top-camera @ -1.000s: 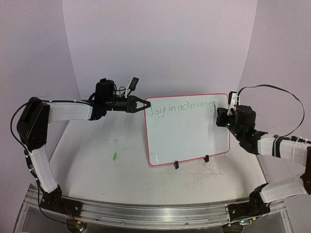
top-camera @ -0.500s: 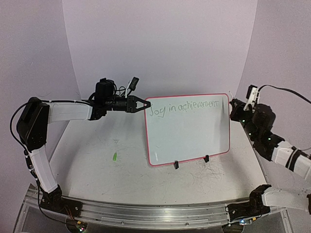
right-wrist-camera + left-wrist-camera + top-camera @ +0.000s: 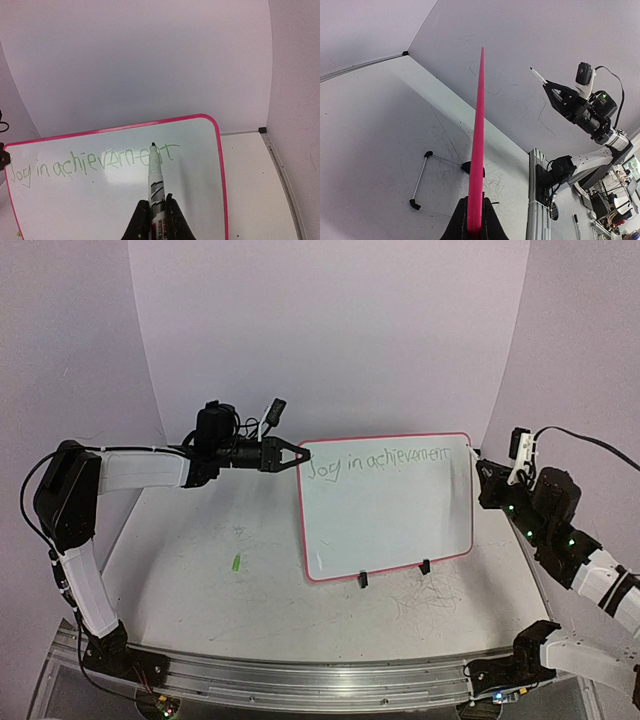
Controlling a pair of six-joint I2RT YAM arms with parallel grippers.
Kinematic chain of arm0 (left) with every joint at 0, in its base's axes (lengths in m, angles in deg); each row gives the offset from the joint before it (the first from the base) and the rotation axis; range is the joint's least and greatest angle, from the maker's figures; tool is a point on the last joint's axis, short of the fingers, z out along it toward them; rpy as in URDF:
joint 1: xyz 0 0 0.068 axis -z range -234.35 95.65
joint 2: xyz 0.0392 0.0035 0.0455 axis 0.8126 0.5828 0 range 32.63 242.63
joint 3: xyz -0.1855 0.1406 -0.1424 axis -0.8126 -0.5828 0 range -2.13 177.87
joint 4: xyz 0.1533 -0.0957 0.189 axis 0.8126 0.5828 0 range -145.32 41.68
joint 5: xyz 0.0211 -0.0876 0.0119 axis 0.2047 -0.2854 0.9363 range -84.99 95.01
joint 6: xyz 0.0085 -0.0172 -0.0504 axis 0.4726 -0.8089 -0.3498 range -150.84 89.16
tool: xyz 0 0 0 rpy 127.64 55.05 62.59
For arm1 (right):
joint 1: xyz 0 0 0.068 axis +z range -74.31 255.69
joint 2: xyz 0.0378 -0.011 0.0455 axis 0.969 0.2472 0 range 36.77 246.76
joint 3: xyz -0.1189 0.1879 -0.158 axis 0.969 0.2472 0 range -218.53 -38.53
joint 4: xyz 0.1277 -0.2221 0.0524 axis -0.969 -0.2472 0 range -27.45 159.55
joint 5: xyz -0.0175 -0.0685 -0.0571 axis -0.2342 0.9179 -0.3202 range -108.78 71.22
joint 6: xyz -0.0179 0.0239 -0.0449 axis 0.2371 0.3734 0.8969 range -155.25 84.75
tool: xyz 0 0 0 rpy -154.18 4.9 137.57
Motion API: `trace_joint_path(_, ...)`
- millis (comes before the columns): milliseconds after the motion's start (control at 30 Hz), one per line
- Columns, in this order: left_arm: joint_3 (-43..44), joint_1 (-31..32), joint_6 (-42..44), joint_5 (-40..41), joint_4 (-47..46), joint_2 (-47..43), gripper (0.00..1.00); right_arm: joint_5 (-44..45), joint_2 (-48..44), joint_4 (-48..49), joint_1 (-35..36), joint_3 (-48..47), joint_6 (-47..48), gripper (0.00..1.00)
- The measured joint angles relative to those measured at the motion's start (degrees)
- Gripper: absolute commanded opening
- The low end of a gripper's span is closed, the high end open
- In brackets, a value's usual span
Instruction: Write a sentence on the whiteboard
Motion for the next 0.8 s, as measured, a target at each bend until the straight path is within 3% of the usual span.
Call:
trace_joint_path(267,0.0,0.3,-0.5,0.8,1.1,0.0,0.16,-1.6,-0.1,-0.2,0.0,0.3,0.8,0.0)
trace_joint_path(667,-1.4,0.9,-0.6,1.2,1.8,0.0,0.15,-3.3,0.1,-0.2,0.0,0.7,0.8,0.0)
trace_joint_path(800,-1.8,0.9,-0.5,1.1,2.0,0.0,0.25,-4.3,0.9,-0.2,0.0,0.7,0.8,0.0)
